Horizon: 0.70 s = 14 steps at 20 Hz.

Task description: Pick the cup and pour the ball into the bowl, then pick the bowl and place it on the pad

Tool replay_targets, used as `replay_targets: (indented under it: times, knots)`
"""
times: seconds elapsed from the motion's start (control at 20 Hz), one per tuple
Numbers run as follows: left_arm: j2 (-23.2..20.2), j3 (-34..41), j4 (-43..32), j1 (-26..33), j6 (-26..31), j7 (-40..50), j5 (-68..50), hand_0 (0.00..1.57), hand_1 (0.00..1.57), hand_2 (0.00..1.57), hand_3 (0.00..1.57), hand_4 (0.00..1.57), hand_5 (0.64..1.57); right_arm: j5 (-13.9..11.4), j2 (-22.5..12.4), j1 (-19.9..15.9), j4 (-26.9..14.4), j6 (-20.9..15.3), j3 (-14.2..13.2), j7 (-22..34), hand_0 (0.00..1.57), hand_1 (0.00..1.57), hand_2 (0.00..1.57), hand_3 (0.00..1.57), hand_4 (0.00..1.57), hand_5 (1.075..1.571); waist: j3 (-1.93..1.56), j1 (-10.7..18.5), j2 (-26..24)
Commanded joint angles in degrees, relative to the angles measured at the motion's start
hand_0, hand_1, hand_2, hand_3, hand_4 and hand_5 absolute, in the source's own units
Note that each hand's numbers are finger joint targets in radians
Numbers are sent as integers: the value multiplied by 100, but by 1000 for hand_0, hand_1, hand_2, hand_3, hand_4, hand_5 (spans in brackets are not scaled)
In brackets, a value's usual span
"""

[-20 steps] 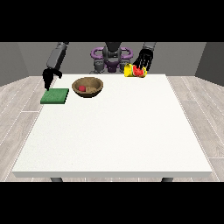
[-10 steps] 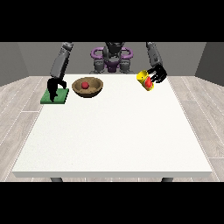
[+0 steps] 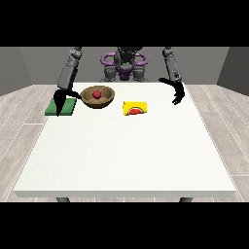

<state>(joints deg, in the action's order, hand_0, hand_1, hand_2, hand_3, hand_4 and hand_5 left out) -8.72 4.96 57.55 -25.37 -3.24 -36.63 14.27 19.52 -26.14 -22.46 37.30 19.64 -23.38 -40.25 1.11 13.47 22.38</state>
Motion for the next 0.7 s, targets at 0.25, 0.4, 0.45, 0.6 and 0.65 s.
replay_targets:
  times: [0.25,0.4,0.45,0.6,0.65]
  knots:
    - [-7,83,14,153,256,231,-222,0,0,0,0,0,690,12,600,-72,-514,165,247,317,0,0,0,0,0,1569,-118,-279,-448]
    - [-43,303,-720,567,168,59,-264,0,0,0,0,0,669,139,676,-12,-197,232,414,1268,0,0,0,0,0,1567,-98,-720,-1448]
    - [-170,443,-936,476,217,200,-330,0,0,0,0,0,667,-40,975,-31,35,-204,620,1311,0,0,0,0,0,1567,-99,-866,-1715]
    - [-301,686,-1353,631,174,-255,-459,0,0,0,0,0,679,-45,1080,-248,380,-442,844,2024,0,0,0,0,0,1570,-106,-1190,-1827]
    - [-185,527,-1118,828,286,74,-451,0,0,0,0,0,688,-103,1190,254,191,-210,881,1665,0,0,0,0,0,1570,-110,-1197,-2041]
